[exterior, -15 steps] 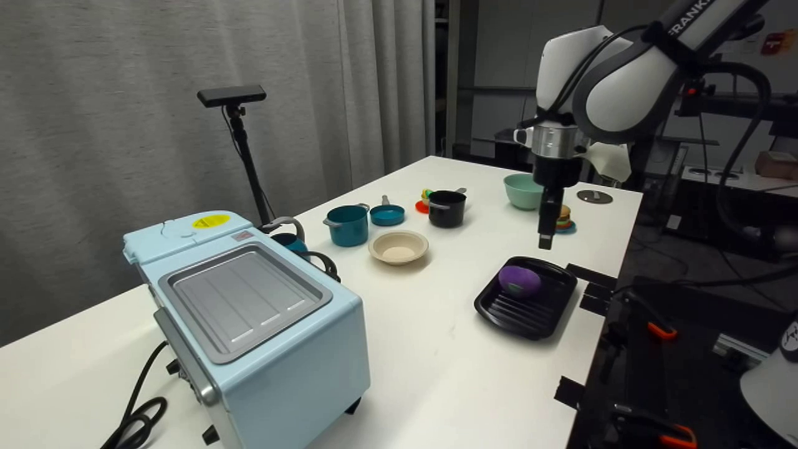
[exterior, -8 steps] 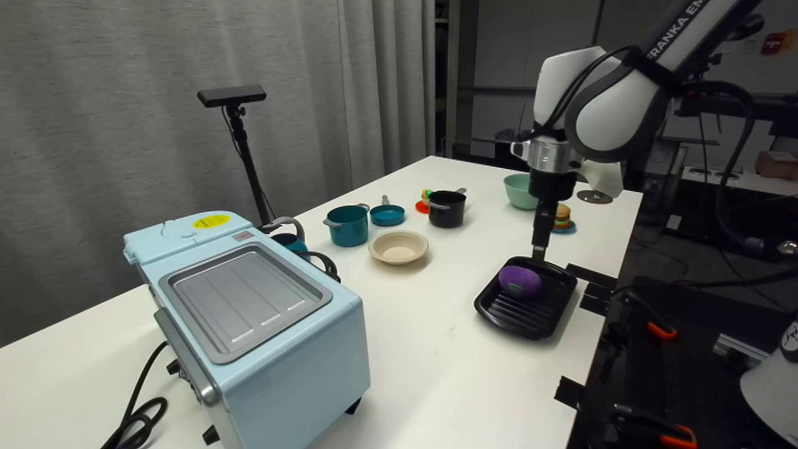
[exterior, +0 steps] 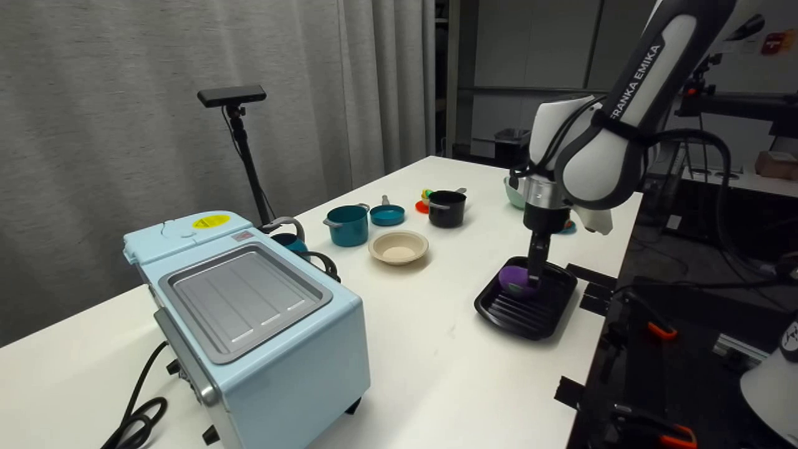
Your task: Put the purple object into the plate
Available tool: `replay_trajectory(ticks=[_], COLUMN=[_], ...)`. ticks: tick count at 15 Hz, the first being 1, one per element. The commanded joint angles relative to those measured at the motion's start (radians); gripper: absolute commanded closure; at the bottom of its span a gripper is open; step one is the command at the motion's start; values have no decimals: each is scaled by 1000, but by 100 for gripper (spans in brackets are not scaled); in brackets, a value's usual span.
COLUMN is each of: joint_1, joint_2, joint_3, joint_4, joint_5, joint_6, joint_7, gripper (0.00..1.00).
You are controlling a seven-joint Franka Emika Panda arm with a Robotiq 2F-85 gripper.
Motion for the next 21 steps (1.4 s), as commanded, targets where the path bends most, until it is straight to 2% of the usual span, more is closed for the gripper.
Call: replay_trajectory(ticks=[1,2,3,4,7,10,12,14,16,17,21], joint_1=[-35,-40,-42,-43,-46,-32,-39,-46,-58,-58,-61], joint_2=[110,137,160,178,210,191,162,139,115,113,167], joint_3=[34,38,36,32,30,23,45,70,90,91,92], joint_4=[28,36,46,57,89,118,142,185,249,286,474], joint_5=[1,-9,-26,-42,-82,-105,-86,-55,-15,2,54], joint_6=[120,151,177,198,236,199,126,30,-81,-116,-100], joint_7=[-36,-31,-24,-20,-14,-1,15,26,13,7,2], gripper=[0,0,6,26,49,72,84,87,95,93,94])
